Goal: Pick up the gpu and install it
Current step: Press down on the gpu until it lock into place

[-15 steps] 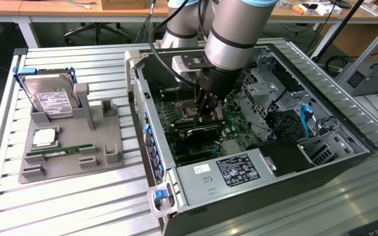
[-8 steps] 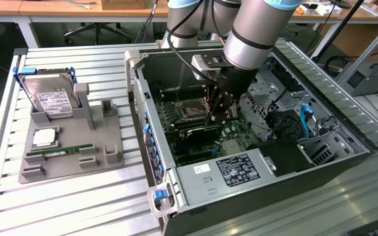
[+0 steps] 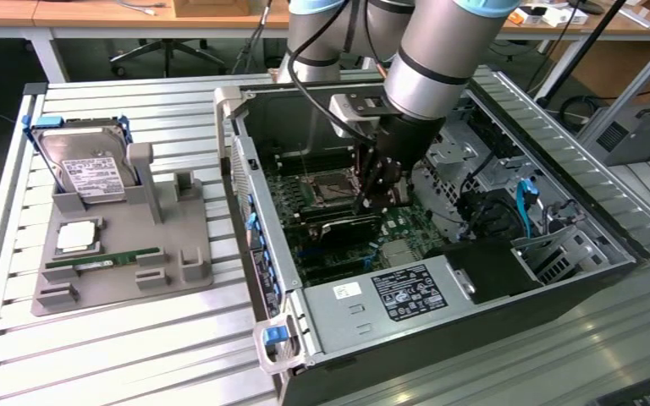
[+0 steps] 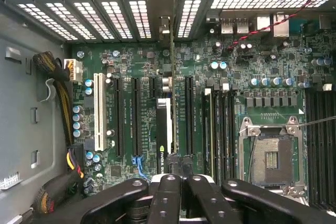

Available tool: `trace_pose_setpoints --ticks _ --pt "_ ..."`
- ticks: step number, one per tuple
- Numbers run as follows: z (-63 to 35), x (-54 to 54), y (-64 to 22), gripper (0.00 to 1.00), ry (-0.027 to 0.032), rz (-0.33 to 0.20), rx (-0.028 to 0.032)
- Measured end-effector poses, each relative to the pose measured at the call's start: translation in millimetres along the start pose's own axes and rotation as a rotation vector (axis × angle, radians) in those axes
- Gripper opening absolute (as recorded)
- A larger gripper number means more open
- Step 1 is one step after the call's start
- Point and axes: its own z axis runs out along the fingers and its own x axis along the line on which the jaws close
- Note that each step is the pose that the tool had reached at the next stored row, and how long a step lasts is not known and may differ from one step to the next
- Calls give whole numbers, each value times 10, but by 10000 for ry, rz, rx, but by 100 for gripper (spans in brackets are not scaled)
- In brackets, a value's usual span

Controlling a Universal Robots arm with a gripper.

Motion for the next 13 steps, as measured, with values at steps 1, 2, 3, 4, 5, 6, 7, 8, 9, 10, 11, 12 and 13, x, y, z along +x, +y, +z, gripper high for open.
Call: trace_pose_setpoints --ticks 1,2,3,4,5,6,7,8,9,10,11,12,13 --pt "0 0 0 11 0 0 1" --pt "1 0 8 11 0 0 0" --pt "5 2 47 11 0 -1 0" --pt "14 3 125 11 1 0 5" --pt "20 4 181 11 0 0 10" --pt "26 5 228 11 0 -1 14" --pt "32 6 276 11 0 0 19" --pt "39 7 321 11 -1 0 23" --pt "50 8 382 11 0 -1 30" --pt "57 9 425 11 0 1 33" --pt "71 10 495 11 -1 -1 39" --pt "78 11 529 11 -1 -2 41" --pt "103 12 617 11 -2 0 43"
